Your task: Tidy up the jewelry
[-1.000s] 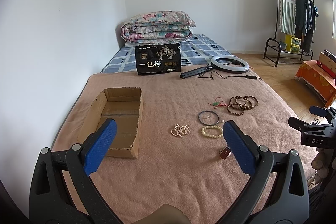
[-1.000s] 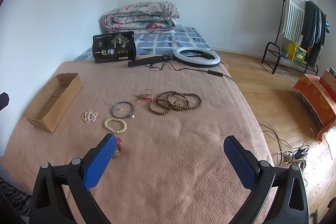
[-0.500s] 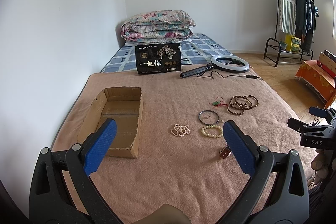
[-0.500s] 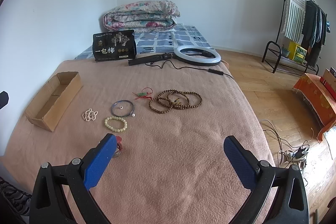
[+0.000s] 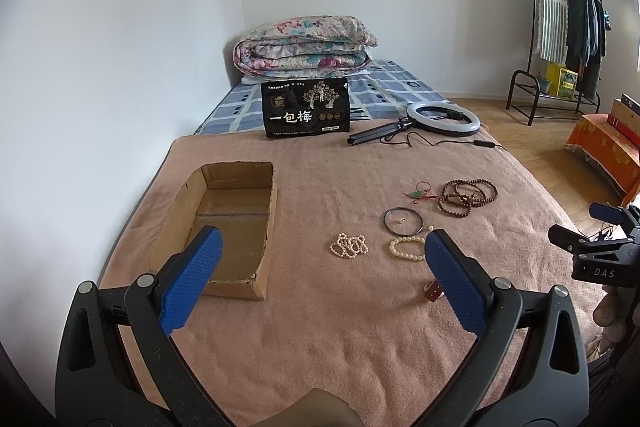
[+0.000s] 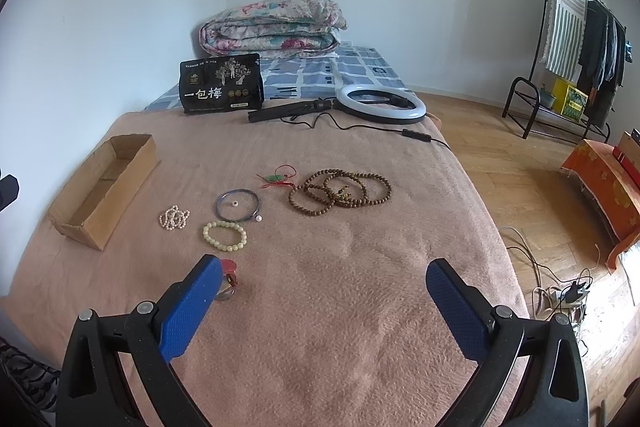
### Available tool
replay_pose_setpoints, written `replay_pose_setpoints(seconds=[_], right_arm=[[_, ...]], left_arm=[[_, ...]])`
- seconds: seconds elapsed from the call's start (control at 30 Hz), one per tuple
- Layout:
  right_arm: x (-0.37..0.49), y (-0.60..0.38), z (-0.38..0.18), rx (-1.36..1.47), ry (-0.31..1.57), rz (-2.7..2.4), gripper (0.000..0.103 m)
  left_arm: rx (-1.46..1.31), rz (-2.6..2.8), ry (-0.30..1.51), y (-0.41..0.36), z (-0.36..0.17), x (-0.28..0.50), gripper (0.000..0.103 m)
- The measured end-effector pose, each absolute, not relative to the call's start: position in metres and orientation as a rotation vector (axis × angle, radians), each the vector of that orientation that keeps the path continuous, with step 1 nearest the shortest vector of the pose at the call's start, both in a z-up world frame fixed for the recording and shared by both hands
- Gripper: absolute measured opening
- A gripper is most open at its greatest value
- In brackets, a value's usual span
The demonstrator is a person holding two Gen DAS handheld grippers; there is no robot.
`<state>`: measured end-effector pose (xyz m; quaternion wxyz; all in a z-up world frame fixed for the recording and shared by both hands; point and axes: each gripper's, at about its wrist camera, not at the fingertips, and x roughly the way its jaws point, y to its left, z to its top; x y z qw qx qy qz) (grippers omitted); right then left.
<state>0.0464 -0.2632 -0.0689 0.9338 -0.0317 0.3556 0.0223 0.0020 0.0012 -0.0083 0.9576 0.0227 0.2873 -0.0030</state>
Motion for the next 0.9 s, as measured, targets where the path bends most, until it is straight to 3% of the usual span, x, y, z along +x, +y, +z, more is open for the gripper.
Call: replay_pose_setpoints(seconds=[0.9], right_arm=[[0.080,-0.231,-0.092,-0.102,0.827,0.219,0.103]], left_arm=[[0.025,-0.006,0.718,0.023,-0.030,0.042,0.103]])
